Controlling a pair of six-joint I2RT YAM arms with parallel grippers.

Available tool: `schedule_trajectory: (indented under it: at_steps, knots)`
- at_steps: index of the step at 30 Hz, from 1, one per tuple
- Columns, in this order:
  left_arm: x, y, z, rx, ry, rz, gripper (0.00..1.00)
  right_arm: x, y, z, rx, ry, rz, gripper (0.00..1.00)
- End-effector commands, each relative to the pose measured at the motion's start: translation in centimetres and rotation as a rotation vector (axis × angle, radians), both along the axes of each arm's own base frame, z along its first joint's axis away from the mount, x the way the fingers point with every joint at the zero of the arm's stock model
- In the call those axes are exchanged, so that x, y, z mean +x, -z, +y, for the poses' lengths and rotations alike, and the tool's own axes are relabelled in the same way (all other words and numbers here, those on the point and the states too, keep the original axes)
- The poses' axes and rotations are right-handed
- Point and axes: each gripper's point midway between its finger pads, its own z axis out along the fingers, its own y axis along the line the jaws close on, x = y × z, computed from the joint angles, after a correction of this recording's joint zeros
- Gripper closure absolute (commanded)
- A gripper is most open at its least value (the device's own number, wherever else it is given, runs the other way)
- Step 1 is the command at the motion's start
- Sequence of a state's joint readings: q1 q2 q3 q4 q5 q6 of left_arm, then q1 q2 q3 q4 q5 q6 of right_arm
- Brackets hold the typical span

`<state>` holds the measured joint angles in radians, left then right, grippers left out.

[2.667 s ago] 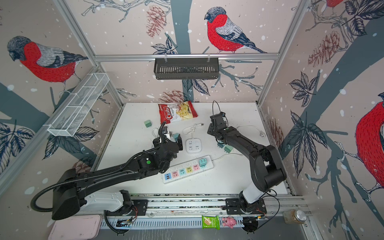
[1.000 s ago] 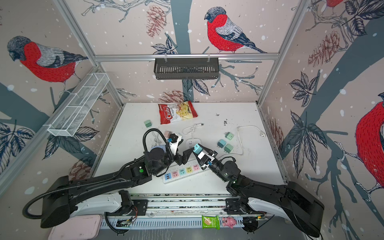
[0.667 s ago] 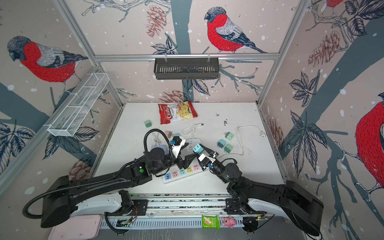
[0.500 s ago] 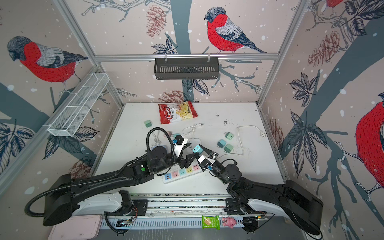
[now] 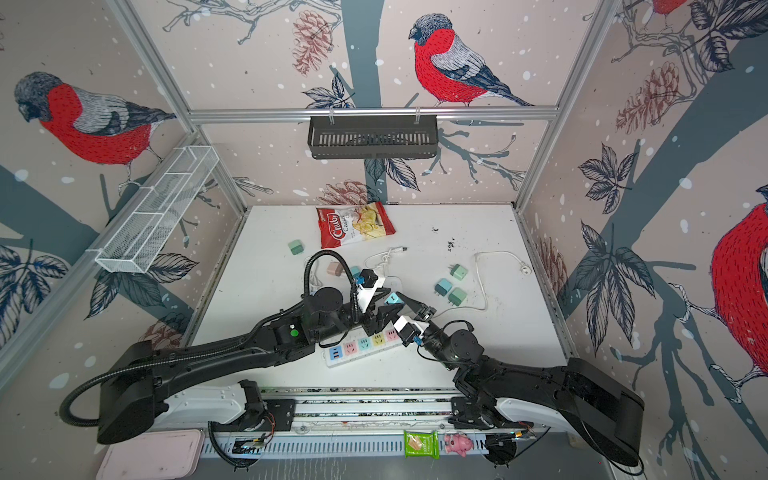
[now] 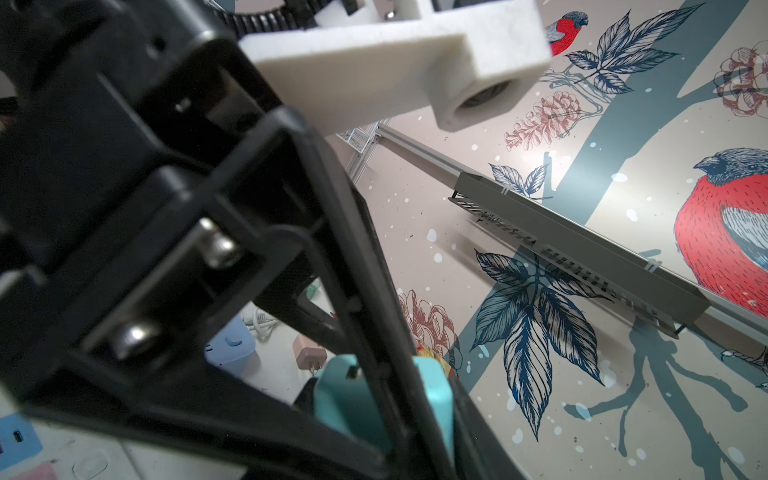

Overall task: Insert the plug
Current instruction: 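Close the left gripper on the adapter held by the right gripper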

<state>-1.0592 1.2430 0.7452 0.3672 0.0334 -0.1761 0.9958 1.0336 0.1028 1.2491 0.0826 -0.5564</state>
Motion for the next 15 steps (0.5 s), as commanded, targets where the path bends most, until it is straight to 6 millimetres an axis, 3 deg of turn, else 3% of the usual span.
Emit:
schedule_trajectory:
  at_steps: [1, 9, 15]
  knots:
    - [-0.6, 0.5, -0.7, 0.032, 0.048, 0.004, 0.44, 0.0, -1.5, -0.7, 0.051, 0.026, -0.039, 1.00]
    - [-1.1, 1.2, -1.7, 0.062, 0.103, 0.017, 0.48, -0.1, -1.1, -1.2, 0.016, 0.035, -0.080, 1.00]
    - [-1.5, 1.9, -2.5, 0.093, 0.138, 0.028, 0.52, 1.0, -1.5, -2.7, 0.053, 0.102, -0.069, 1.00]
